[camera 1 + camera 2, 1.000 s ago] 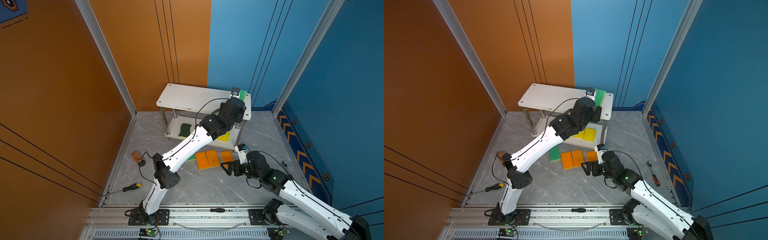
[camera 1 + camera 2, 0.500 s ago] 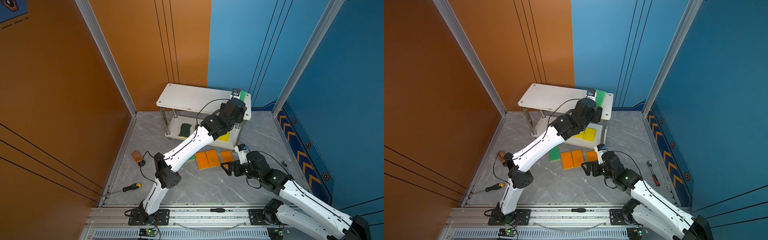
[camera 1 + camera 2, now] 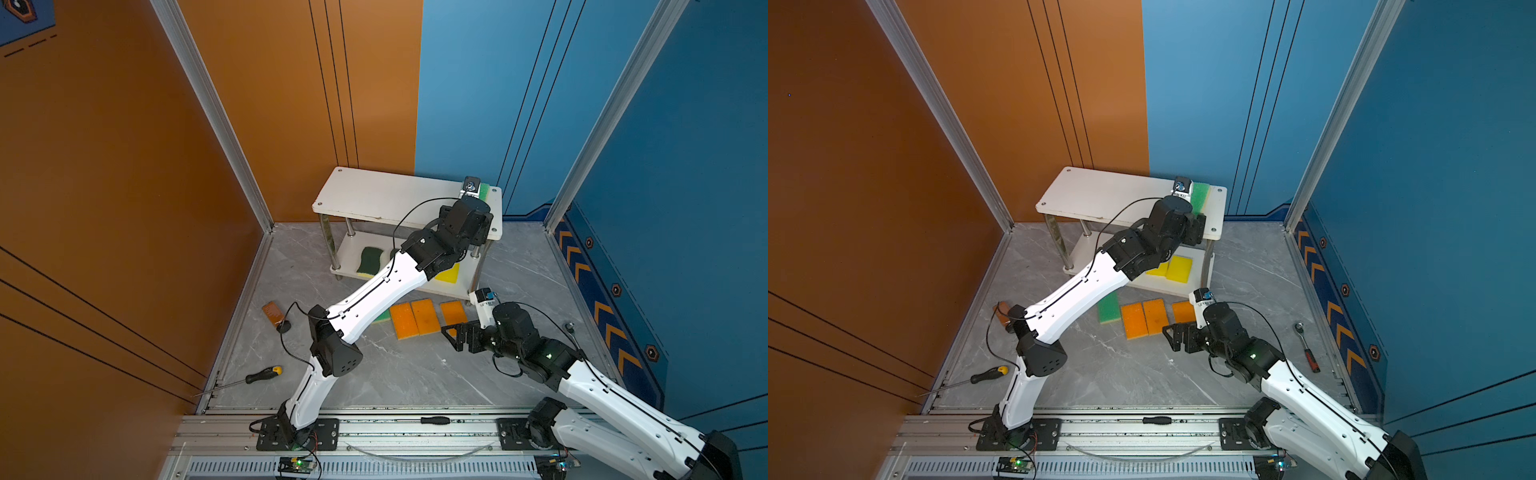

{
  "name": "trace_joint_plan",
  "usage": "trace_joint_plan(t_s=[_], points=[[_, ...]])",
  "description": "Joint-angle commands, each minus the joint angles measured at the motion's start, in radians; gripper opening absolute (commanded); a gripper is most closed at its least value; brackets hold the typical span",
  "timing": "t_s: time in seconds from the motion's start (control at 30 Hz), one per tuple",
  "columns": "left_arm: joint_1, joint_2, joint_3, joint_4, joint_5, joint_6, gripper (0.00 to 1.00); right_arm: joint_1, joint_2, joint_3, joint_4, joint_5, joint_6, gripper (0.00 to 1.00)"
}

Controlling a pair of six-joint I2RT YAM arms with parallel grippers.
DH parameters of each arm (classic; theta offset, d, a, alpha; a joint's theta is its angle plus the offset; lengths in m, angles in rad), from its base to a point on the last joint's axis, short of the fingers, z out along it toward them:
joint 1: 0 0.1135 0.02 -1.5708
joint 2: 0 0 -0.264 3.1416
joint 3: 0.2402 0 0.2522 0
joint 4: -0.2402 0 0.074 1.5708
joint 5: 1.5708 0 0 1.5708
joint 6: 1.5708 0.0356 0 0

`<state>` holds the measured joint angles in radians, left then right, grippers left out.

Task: Place and organize the cleaning sponges onto the shelf
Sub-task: 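Lower the bright green sponge onto the shelf top and open the left gripper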

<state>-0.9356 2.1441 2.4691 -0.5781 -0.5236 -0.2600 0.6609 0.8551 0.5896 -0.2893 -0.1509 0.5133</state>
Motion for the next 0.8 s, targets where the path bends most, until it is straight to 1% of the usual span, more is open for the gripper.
trace_joint_plan(t_s=[0.0, 0.43, 0.6, 0.77], points=[[0.011, 0.023, 0.020, 0.006, -0.018, -0.008, 0.76, -0.006, -0.016, -0.017, -0.027, 0.034, -0.018, 1.00], [0.011, 0.023, 0.019, 0.004, -0.009, -0.018, 0.75, -0.006, -0.022, -0.022, -0.028, 0.034, -0.016, 1.00], [0.009, 0.015, 0.018, 0.004, -0.010, -0.018, 0.81, -0.006, -0.028, -0.024, -0.030, 0.036, -0.015, 1.00], [0.007, -0.003, 0.003, 0.005, 0.001, -0.016, 0.84, -0.006, -0.033, -0.023, -0.030, 0.037, -0.015, 1.00]])
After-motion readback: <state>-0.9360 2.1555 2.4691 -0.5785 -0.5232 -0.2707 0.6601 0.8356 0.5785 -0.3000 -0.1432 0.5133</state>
